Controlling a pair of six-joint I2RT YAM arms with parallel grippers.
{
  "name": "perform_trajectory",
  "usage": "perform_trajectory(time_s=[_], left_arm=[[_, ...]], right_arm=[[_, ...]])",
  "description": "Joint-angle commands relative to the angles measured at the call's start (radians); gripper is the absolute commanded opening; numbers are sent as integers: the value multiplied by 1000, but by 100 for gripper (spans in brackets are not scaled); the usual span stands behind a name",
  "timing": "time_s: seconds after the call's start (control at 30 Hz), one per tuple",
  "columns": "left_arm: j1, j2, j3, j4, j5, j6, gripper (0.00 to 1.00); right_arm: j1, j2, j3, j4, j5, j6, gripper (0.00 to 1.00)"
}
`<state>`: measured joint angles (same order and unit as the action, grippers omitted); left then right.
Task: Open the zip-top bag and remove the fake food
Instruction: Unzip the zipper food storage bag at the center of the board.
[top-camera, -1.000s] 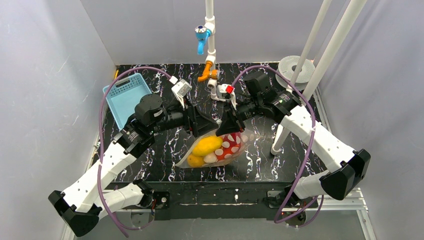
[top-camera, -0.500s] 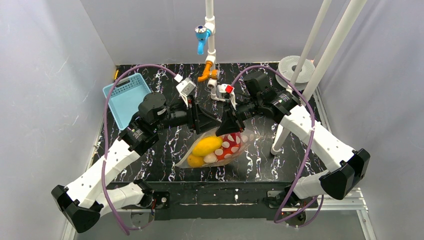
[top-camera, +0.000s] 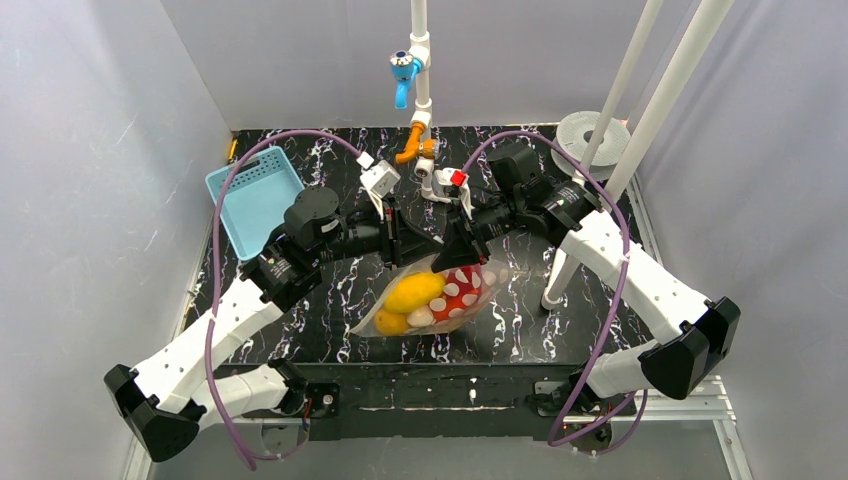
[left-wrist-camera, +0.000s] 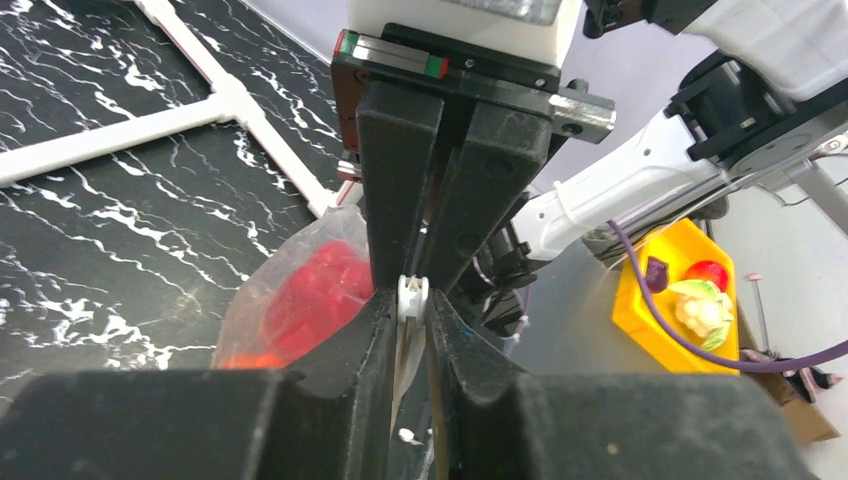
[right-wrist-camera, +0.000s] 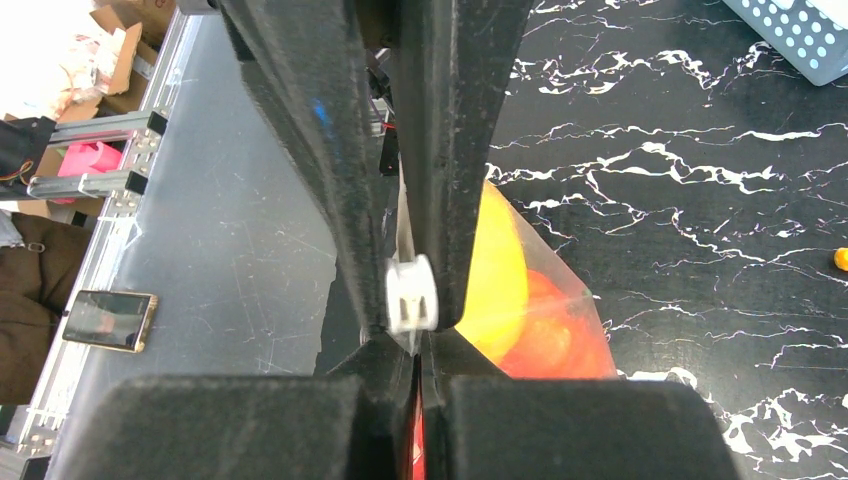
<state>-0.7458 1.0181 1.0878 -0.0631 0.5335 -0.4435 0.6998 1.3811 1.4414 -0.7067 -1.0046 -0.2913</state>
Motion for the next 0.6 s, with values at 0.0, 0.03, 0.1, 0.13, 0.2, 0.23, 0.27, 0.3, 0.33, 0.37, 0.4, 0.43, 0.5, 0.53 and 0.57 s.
perform_trajectory(time_s=[0.0, 0.03, 0.1, 0.13, 0.2, 0.23, 0.27, 0.3, 0.33, 0.37, 0.4, 0.43, 0.5, 0.53, 0.57], left_arm=[[-7, -3, 34, -15, -20, 34, 4], [-7, -5, 34, -18, -25, 36, 1], [-7, -15, 30, -20, -37, 39, 0], [-7, -20, 28, -20, -43, 39, 0], [-7, -32, 20, -20, -48, 39, 0], [-7, -38, 15, -20, -50, 39, 0], [-7, -44, 11, -20, -50, 38, 0], [-7, -49, 6, -21, -50, 39, 0], [-7, -55, 1, -23, -52, 39, 0], [-7, -59, -3, -27, -54, 40, 0], [-6, -64, -7, -30, -55, 41, 0], [-7, -67, -10, -33, -55, 42, 0], [-6, -72, -16, -40, -54, 43, 0], [-7, -74, -18, -43, -54, 45, 0], [-7, -76, -19, -47, -54, 47, 0]], right_arm=[[-3, -10, -5, 32, -39, 4, 1], [-3, -11, -6, 31, -38, 3, 1], [-3, -13, -7, 30, -37, -1, 1], [-3, -14, -6, 28, -38, -1, 1], [-4, -16, -7, 27, -40, -3, 1], [-5, -18, -6, 27, -41, -3, 1], [-7, -18, -6, 27, -43, -3, 1], [-9, -19, -6, 27, -44, -3, 1], [-12, -21, -5, 27, -45, -3, 1], [-15, -22, -6, 27, -46, -3, 1], [-18, -23, -6, 28, -48, -3, 1], [-20, -25, -6, 28, -47, -3, 1], [-25, -29, -7, 29, -49, -3, 1], [-27, -31, -9, 30, -49, -3, 1], [-28, -32, -10, 30, -51, -3, 1]])
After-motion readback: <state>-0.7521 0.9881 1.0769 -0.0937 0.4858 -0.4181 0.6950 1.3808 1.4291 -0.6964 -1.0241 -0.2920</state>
